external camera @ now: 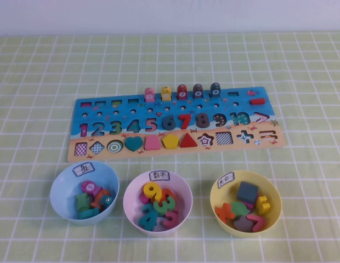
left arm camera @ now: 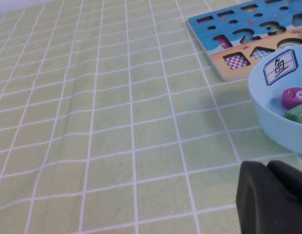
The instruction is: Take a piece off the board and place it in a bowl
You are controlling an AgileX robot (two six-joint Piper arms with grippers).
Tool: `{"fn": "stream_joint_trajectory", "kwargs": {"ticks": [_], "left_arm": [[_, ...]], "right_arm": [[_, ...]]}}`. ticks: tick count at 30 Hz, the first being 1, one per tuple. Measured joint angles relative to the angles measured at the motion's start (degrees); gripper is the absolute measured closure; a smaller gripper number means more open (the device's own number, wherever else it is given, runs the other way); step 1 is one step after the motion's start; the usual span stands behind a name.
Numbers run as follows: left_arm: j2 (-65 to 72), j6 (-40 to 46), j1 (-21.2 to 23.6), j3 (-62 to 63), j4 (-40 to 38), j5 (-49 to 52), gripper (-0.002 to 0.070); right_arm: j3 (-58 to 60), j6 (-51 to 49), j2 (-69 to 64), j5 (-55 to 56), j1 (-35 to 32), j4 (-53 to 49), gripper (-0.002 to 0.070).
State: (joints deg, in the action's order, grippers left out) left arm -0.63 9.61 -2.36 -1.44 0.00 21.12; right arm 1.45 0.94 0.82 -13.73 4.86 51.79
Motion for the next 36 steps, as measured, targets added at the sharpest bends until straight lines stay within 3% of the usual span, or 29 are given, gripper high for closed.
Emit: {"fn": "stream_joint_trajectory", "kwargs": {"ticks": [6, 13, 23, 30, 36], "left_arm": [[0.0, 0.0, 0.0, 0.0, 0.0, 0.0, 0.0679], [0.0, 0.0, 0.0, 0.0, 0.0, 0.0, 0.0679], [0.0, 0.0, 0.0, 0.0, 0.0, 0.0, 0.0679], [0.0, 0.0, 0.0, 0.0, 0.0, 0.0, 0.0679], [0.0, 0.0, 0.0, 0.0, 0.0, 0.0, 0.0679]], "right_arm": [[-10.14, 1.83, -11.86, -6.32, 0.0, -13.82, 0.0694], [-33.55, 2.76, -38.3, -26.63, 0.0, -33.43, 0.0694], [-64.72, 8.81, -72.59, -53.64, 0.63, -41.41, 0.0694], [-84.82, 7.17, -90.76, -56.7, 9.78, -55.31, 0.0694], [-99.42, 7.05, -103.75, -56.82, 14.84, -59.11, 0.0694]]}}
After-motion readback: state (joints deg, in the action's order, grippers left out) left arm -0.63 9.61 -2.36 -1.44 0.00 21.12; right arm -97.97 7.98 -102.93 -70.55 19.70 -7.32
